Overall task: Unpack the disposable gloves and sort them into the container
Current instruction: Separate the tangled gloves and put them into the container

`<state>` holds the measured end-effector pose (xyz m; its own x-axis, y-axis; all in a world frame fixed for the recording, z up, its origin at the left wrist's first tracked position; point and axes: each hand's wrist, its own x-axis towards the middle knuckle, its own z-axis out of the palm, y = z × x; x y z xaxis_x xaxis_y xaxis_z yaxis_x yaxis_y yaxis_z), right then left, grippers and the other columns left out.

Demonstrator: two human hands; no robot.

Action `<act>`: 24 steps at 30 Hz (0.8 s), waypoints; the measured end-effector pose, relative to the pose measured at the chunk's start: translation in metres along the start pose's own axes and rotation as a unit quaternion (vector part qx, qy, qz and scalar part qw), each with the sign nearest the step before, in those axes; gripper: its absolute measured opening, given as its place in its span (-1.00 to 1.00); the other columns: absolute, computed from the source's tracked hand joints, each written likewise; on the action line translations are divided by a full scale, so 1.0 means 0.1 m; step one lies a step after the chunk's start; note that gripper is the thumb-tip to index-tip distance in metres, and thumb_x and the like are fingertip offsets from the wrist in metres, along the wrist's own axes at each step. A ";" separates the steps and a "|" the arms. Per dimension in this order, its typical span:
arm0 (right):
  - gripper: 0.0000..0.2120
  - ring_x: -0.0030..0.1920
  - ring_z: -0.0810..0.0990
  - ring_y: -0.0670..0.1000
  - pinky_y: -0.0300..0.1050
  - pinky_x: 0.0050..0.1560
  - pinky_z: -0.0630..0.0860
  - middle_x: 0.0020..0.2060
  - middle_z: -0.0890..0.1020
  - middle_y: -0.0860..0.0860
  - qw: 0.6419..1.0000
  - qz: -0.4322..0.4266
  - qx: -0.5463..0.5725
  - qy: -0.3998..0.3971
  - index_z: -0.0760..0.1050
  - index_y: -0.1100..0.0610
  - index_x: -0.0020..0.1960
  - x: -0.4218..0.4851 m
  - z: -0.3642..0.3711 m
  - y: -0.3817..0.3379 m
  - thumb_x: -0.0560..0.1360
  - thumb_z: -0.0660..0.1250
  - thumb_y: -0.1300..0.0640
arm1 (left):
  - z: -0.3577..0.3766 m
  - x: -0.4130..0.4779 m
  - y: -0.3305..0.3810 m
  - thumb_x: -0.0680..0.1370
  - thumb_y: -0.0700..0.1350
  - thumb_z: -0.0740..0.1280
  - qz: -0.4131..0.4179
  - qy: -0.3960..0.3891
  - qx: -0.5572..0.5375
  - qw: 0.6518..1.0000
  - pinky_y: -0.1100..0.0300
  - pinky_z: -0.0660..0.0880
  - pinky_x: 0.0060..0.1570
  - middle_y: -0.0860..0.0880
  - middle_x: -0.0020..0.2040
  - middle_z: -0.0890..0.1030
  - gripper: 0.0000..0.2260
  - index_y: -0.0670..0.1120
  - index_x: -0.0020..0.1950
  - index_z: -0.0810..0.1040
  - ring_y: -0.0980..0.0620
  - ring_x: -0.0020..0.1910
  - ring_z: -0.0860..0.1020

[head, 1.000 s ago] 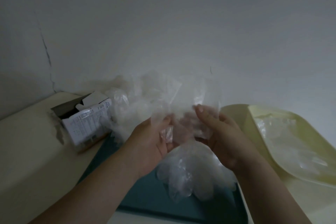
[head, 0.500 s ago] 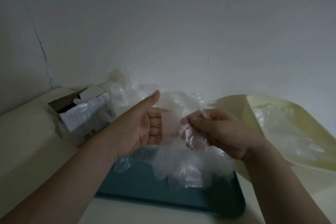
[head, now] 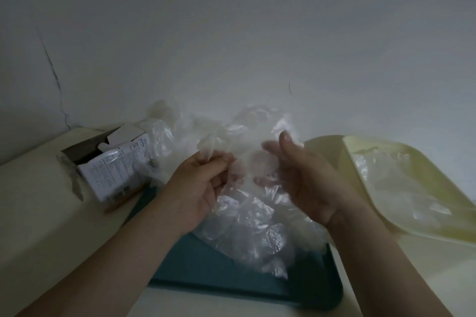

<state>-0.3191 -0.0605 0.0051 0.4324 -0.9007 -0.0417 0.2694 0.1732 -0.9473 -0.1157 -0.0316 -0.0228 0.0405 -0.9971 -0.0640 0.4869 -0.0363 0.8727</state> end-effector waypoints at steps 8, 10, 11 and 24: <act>-0.86 -0.10 0.54 0.20 0.06 -0.07 0.46 -0.15 0.68 0.17 0.981 -0.081 -0.098 0.149 0.74 0.14 -0.01 0.04 -0.11 -0.01 0.57 0.40 0.29 | -0.24 0.03 -0.18 0.49 -0.04 0.48 0.169 -0.136 0.641 0.736 0.25 0.45 -0.04 0.31 -0.09 0.48 -0.67 0.40 -0.13 0.45 0.04 0.00 0.55; -0.86 -0.18 0.46 0.17 -0.03 -0.16 0.36 -0.25 0.66 0.12 0.974 -0.094 -0.149 0.140 0.74 0.12 -0.03 0.00 -0.10 -0.04 0.58 0.40 0.26 | -0.24 0.03 -0.28 0.48 0.09 0.47 0.152 -0.137 0.684 0.700 0.25 0.46 0.01 0.24 -0.04 0.49 -0.79 0.34 -0.02 0.50 0.05 0.03 0.55; -0.88 -0.31 0.42 0.15 -0.14 -0.28 0.32 -0.31 0.65 0.09 0.973 -0.098 -0.170 0.120 0.73 0.14 -0.01 -0.02 -0.10 -0.07 0.59 0.40 0.23 | -0.24 0.03 -0.31 0.50 0.10 0.47 0.146 -0.108 0.686 0.705 0.29 0.48 -0.01 0.18 -0.03 0.54 -0.83 0.25 0.07 0.57 0.05 0.00 0.57; -0.84 -0.32 0.53 0.25 0.12 -0.24 0.49 -0.22 0.71 0.13 0.909 -0.082 -0.378 -0.156 0.72 0.10 -0.03 -0.19 -0.13 -0.18 0.57 0.41 0.04 | -0.33 0.09 0.17 0.61 -0.09 0.43 0.194 0.090 0.463 0.860 0.46 0.45 -0.19 0.22 -0.20 0.68 -0.88 0.04 -0.11 0.68 0.32 -0.17 0.60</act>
<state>-0.3431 -0.0520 0.0184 0.6953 -0.7118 0.0994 -0.2651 -0.3825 -0.8851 -0.0783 -0.0389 -0.0249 0.2187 -0.9227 0.3176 -0.4946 0.1758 0.8511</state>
